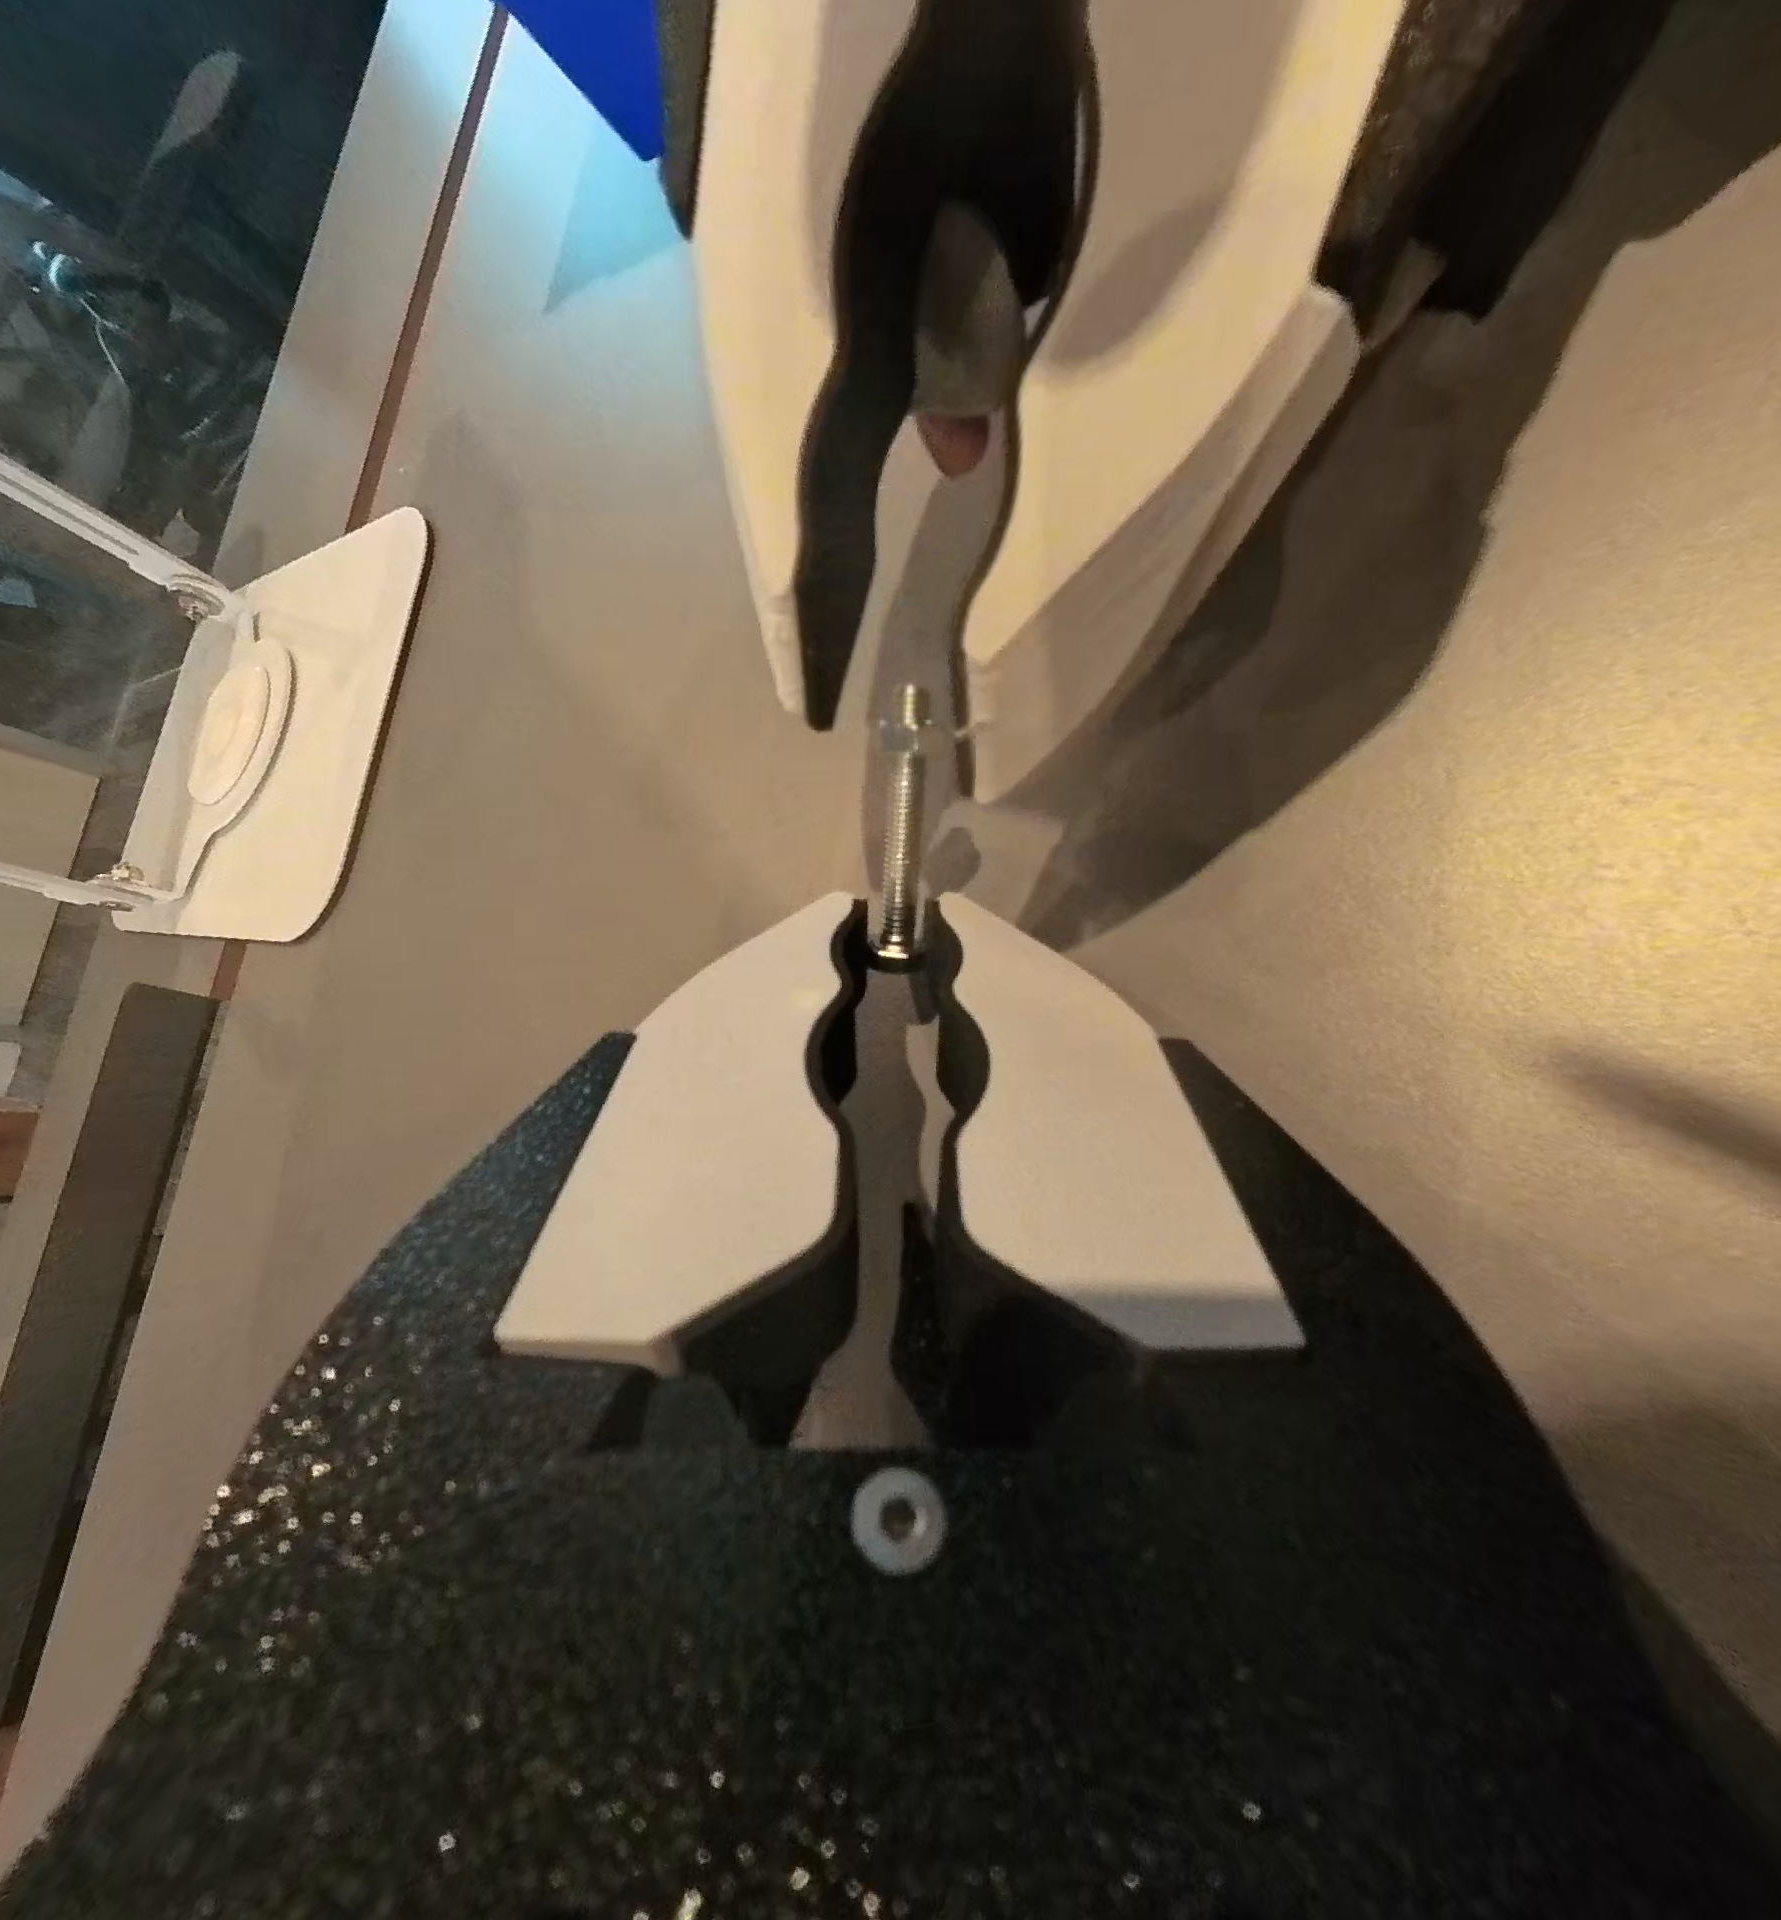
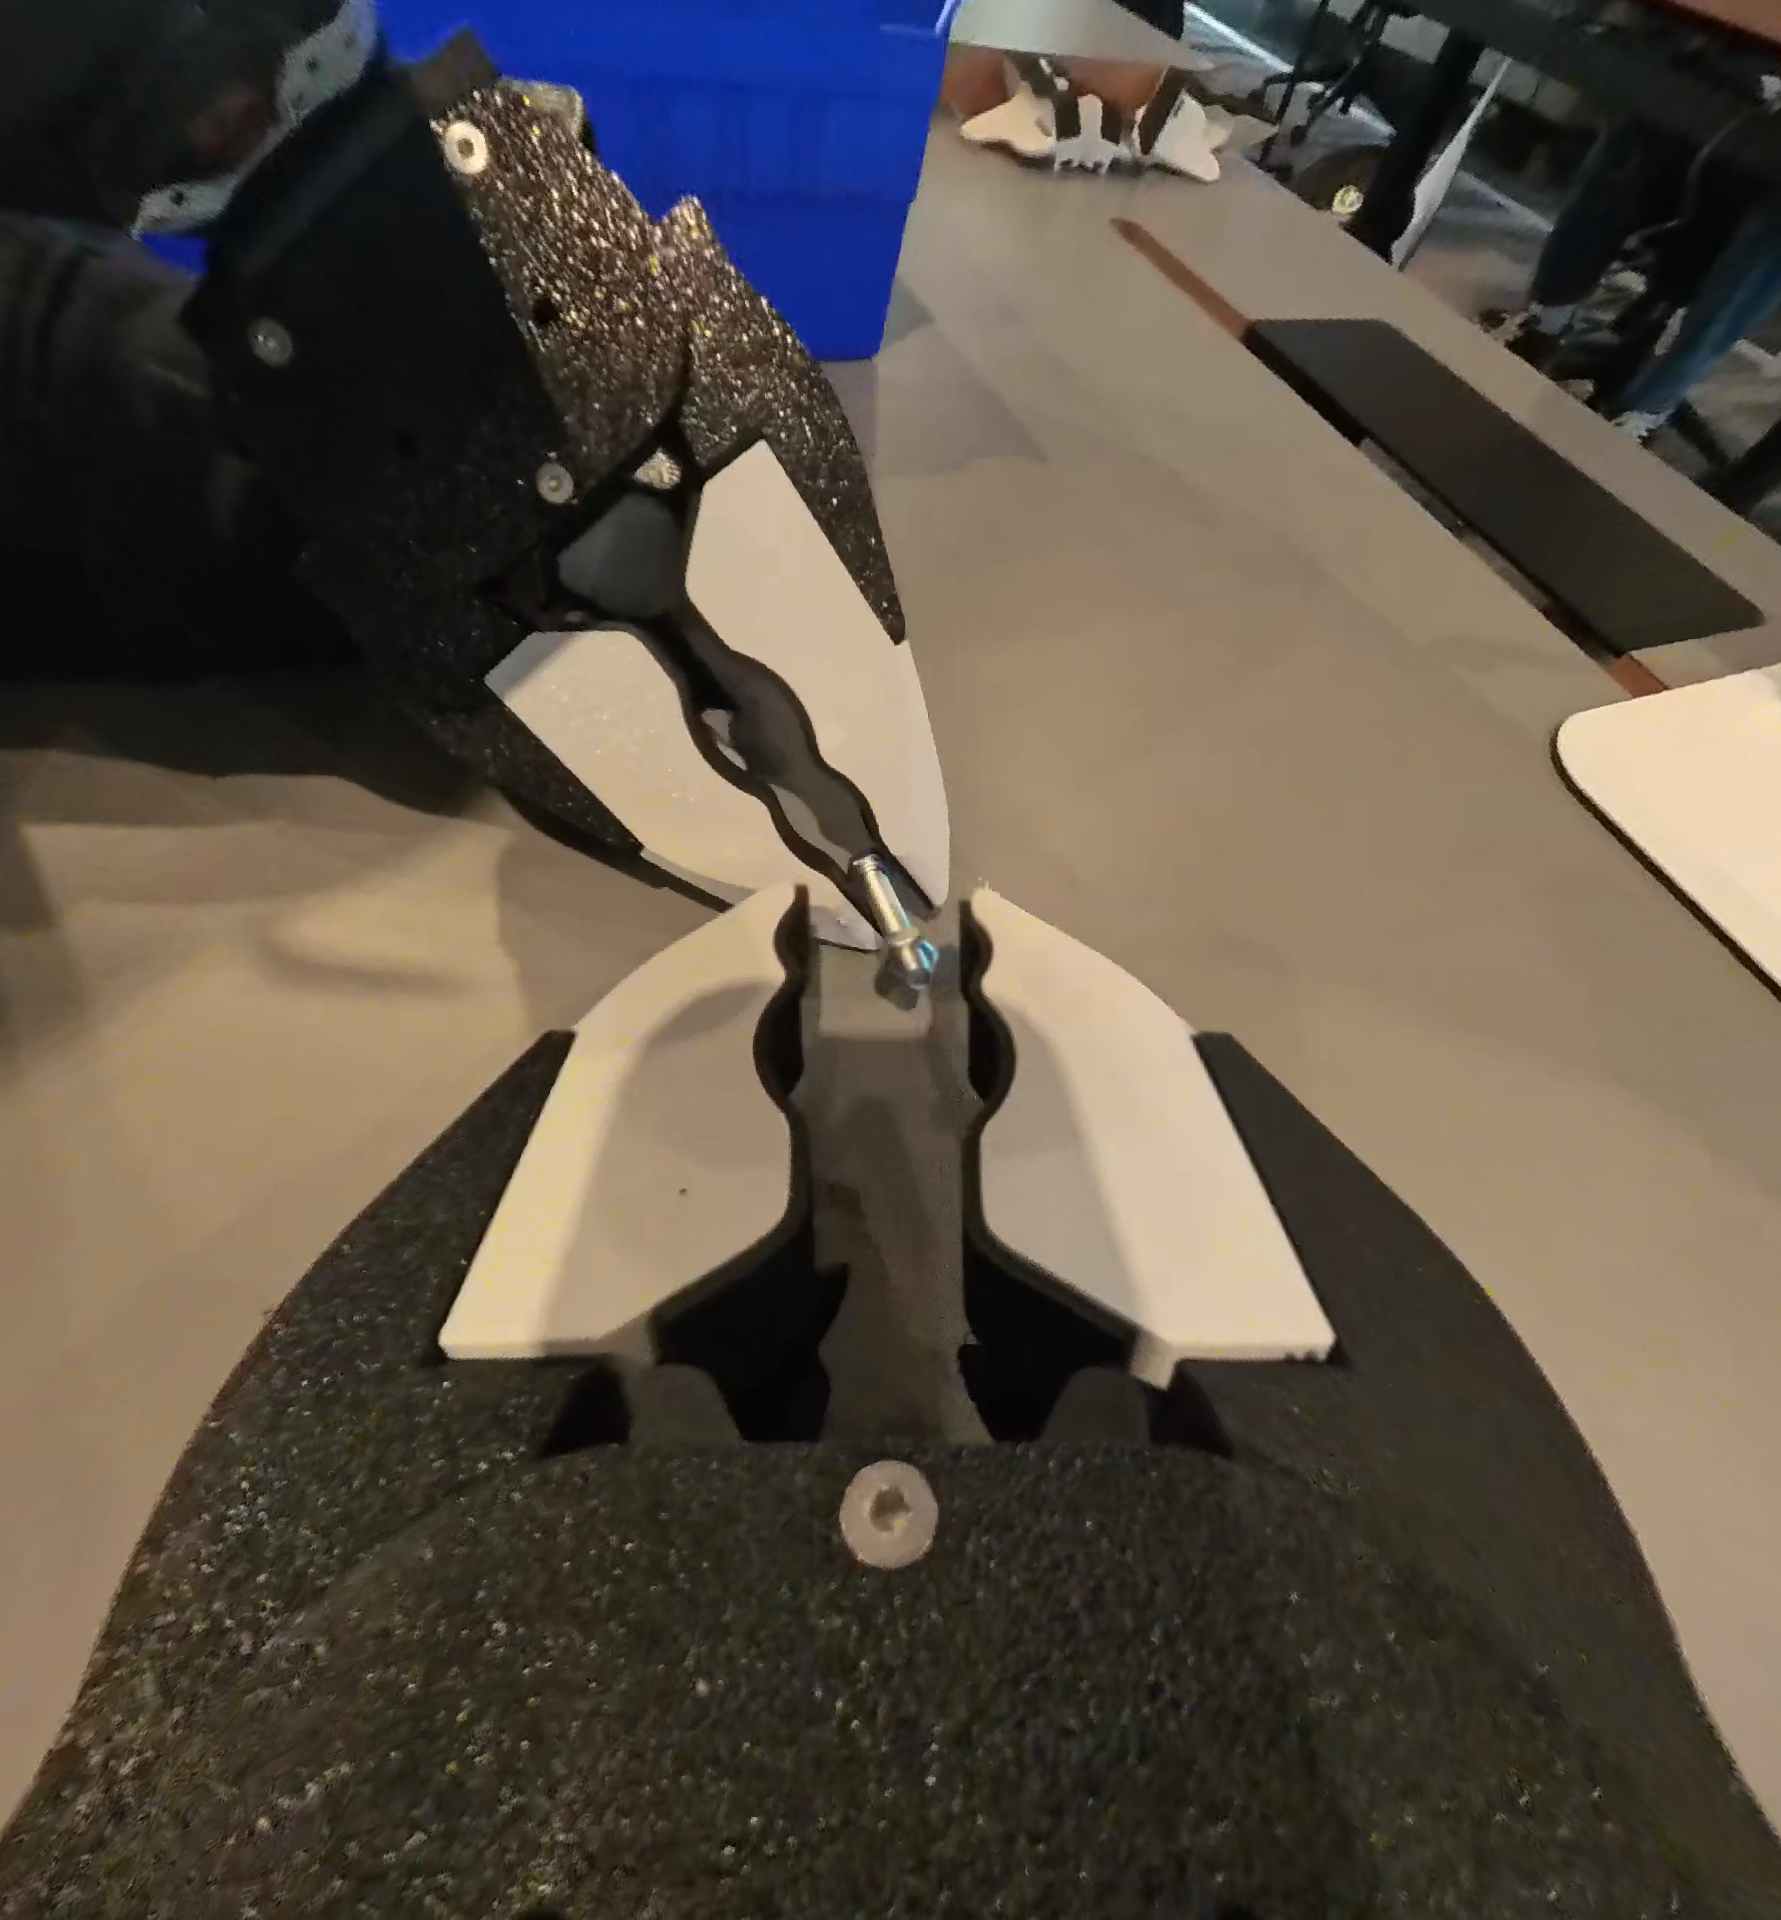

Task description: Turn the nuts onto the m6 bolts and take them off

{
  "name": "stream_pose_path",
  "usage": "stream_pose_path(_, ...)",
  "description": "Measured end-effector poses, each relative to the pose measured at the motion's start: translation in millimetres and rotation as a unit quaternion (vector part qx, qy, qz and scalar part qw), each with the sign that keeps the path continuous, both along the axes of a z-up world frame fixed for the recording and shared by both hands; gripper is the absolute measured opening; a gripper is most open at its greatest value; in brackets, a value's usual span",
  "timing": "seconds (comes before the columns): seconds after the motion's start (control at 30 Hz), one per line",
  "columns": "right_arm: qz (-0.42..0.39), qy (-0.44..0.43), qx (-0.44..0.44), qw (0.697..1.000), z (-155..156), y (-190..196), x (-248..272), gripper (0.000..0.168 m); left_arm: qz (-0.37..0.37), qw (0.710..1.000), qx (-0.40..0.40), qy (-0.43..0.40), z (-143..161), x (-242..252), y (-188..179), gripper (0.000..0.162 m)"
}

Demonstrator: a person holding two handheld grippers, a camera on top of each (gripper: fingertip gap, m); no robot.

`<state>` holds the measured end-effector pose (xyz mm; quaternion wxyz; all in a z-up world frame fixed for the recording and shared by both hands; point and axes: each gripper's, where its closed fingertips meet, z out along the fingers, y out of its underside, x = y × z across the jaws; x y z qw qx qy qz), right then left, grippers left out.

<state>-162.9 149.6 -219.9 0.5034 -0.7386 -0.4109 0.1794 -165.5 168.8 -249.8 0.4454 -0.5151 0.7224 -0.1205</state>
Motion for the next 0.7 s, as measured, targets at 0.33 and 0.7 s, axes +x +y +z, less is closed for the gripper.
stream_pose_path(0.33, 0.021, 0.018, -0.011, 1.000, 2.5, -5.1, -1.4, 0.012, -0.001, 1.000, 0.000, 0.000, -0.3, 0.2, -0.4, 0.010)
stream_pose_path(0.7, 0.038, -0.006, -0.008, 0.999, -2.6, -9.3, -5.7, 0.001, -0.001, 1.000, -0.005, -0.003, -0.3, 0.5, -0.5, 0.010)
